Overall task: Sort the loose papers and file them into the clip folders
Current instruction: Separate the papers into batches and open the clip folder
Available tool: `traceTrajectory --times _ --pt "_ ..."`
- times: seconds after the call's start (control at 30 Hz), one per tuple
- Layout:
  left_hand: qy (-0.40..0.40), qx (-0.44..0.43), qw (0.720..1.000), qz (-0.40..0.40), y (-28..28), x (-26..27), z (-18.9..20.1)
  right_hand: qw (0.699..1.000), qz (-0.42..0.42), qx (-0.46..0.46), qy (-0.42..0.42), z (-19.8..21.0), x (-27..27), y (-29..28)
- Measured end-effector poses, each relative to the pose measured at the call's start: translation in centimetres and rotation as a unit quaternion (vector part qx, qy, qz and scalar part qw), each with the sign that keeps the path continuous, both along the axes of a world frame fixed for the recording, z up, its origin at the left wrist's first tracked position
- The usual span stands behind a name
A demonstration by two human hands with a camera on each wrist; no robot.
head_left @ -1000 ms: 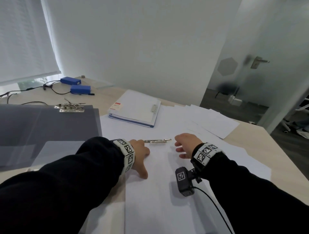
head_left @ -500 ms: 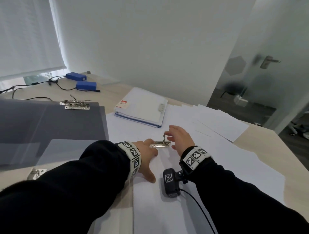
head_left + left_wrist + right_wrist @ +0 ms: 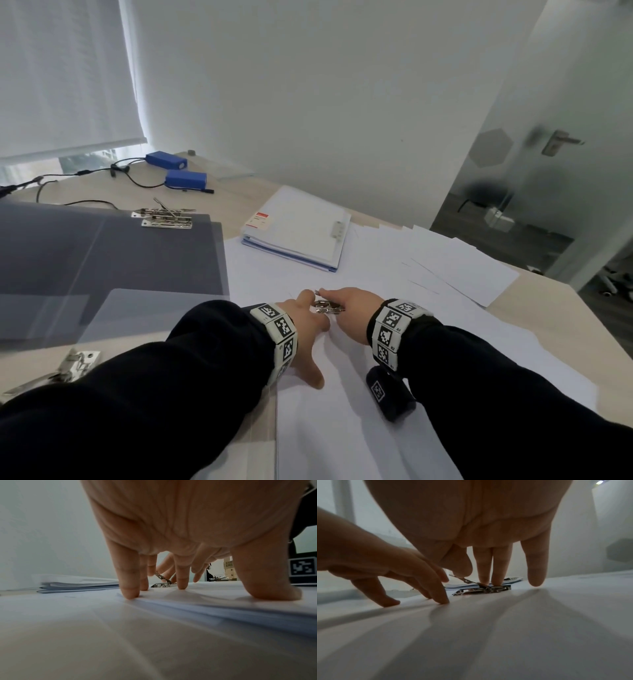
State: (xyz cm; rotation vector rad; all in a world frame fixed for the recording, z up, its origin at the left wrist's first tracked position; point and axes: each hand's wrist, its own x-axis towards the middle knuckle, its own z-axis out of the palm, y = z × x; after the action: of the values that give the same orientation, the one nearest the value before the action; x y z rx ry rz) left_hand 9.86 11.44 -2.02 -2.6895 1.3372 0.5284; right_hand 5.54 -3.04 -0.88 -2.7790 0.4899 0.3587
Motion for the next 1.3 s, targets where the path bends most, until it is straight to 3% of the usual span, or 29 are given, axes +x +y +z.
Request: traceTrajectory --times 0.27,0.6,1.0,1.3 --pt "0.007 0.005 1.0 -0.003 0.0 0.0 0.3 0.995 0.03 -0.068 0.073 -0.9 0.2 -0.2" --pt "-0.011 0.019 1.0 -0.018 -0.5 0.2 0.3 0.982 0.073 -0.148 0.093 -1.0 0.3 -0.1" --pt "-0.018 0.036 0.999 -0.012 -0.6 0.0 0.3 0.991 0.067 -0.098 0.069 -1.3 -0.2 -0.5" --pt "-0.003 0.026 1.0 0.001 -0.3 0.0 0.4 1.0 0.01 0.021 -0.017 -0.9 -1.2 -1.3"
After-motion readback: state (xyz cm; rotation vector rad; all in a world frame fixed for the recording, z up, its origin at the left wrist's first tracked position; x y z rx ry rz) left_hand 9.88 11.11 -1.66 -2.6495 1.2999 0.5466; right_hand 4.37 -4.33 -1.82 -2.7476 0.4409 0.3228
